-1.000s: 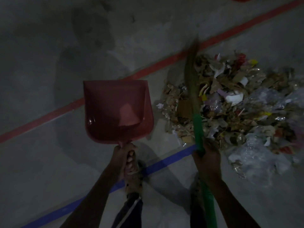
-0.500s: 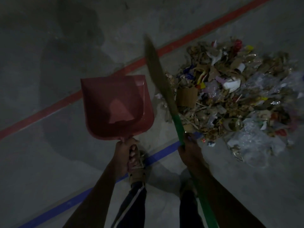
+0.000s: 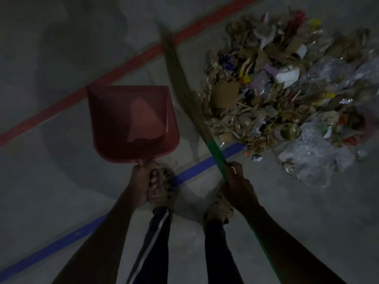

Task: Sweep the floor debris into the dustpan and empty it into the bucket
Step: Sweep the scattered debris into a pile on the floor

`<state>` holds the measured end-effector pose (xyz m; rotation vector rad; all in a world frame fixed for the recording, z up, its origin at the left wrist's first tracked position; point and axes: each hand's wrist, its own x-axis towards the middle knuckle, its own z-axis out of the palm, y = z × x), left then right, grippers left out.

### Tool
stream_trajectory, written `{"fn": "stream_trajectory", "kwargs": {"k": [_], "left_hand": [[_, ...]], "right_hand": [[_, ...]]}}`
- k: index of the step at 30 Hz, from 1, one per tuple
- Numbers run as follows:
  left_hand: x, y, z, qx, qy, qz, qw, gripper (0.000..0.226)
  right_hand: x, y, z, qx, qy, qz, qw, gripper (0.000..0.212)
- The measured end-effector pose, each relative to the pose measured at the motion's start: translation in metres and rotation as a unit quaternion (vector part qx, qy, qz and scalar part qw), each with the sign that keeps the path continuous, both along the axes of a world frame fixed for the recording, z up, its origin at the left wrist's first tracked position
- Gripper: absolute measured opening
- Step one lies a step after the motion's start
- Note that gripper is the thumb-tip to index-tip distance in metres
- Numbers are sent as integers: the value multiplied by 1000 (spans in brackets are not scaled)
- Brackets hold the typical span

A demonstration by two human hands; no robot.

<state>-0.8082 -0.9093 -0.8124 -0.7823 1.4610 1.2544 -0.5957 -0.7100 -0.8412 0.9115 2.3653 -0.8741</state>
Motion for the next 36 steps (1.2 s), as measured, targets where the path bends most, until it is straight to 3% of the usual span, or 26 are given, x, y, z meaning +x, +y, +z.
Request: {"fn": "stream_trajectory", "kwargs": {"k": [6, 13, 20, 25, 30, 34, 36], "left_hand": [[36, 13, -33, 20, -24, -10, 999, 35], [78, 29, -62, -4, -4, -73, 997, 38], [77, 24, -91, -62, 12, -188, 980, 40], [78, 6, -118, -87, 6, -235, 968, 39], [90, 6, -121, -83, -78, -282, 953, 55], [97, 9, -127, -73, -113, -262, 956, 56], [98, 7, -133, -61, -115, -242, 961, 59]], "right_hand": [[42, 17, -20, 74, 1, -50, 996, 61], [78, 59, -31, 155, 113, -62, 979, 75], [71, 96, -67, 244, 56, -79, 965, 77], [62, 91, -96, 222, 16, -184, 957, 79], [47, 74, -115, 110, 12, -321, 940, 74], [44, 72, -131, 75, 41, -295, 952, 77], [40, 74, -137, 80, 55, -288, 953, 65]]}}
